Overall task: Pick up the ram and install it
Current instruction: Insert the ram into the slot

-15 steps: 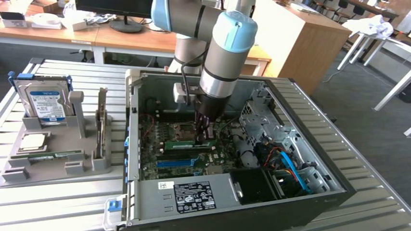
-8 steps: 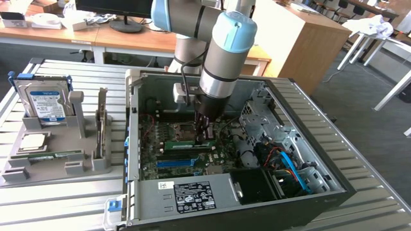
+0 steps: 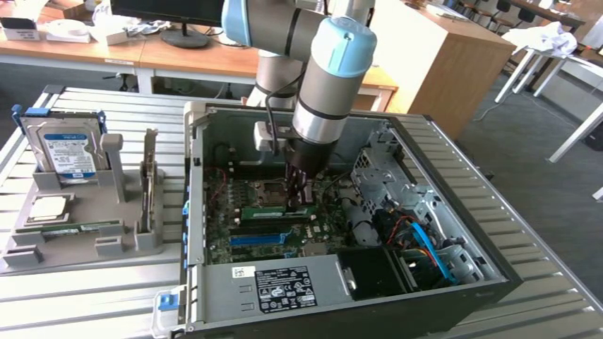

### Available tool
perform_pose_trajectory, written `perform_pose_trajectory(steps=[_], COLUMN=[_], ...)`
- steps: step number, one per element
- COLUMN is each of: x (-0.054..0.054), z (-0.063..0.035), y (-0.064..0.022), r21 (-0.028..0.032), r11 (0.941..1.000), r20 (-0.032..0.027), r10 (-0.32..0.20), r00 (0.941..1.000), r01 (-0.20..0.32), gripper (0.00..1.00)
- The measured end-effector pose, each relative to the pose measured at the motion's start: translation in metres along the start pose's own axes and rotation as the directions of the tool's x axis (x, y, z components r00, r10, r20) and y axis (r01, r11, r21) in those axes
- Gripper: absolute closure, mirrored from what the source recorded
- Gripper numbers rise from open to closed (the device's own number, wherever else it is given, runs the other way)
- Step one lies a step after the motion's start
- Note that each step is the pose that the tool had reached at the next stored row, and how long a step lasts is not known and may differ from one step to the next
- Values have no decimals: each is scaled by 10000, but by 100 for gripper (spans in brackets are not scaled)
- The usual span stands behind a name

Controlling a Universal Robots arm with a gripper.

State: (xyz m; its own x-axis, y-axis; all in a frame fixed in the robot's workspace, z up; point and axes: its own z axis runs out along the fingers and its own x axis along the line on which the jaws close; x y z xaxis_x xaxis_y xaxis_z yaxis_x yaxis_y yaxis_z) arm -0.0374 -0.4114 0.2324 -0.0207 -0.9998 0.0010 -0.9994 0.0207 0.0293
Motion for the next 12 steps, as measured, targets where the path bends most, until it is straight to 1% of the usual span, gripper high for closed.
perform_pose_trajectory(steps=[12], x=[0], z=[0], y=[0], r21=[0], r11=[9999], r20=[-3], r10=[-107], r00=[9999], r01=[107], gripper=[88])
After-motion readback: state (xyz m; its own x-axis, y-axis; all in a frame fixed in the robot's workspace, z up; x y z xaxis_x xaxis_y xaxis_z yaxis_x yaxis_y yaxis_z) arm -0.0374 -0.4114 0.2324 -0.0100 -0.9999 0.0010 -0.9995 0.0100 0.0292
